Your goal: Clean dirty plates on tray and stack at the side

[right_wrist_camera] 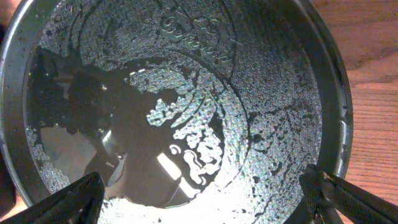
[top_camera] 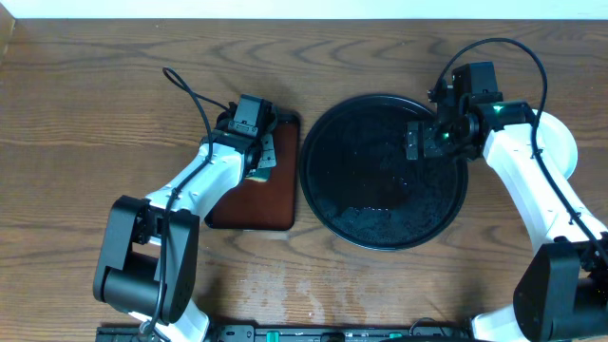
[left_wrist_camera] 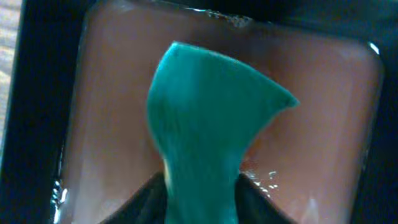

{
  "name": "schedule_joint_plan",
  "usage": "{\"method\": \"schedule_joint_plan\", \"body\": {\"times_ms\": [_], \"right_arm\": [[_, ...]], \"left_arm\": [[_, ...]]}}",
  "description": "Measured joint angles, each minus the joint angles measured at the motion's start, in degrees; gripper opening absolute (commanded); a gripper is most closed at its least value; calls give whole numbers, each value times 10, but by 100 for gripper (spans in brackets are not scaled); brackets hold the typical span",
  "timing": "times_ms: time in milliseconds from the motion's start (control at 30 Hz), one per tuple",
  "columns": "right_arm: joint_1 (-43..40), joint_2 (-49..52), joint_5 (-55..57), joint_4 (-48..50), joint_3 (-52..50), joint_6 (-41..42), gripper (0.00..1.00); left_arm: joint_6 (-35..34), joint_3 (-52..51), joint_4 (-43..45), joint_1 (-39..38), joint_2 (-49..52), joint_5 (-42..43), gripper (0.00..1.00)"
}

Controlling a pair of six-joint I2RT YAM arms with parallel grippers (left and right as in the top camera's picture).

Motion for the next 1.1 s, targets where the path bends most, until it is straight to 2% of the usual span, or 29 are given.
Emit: {"method": "schedule_joint_plan", "body": {"times_ms": [333,367,400,1100], "right_arm": [[0,0,0,0,0,0,99],[0,0,0,0,0,0,99],[0,0,0,0,0,0,99],[0,-13,0,0,-3,0,99]], "left_arm": [[-1,0,3,0,0,0,59],[-1,0,3,0,0,0,73],[-2,0,3,0,0,-1,78],[-1,0,2,0,0,0,80]]}}
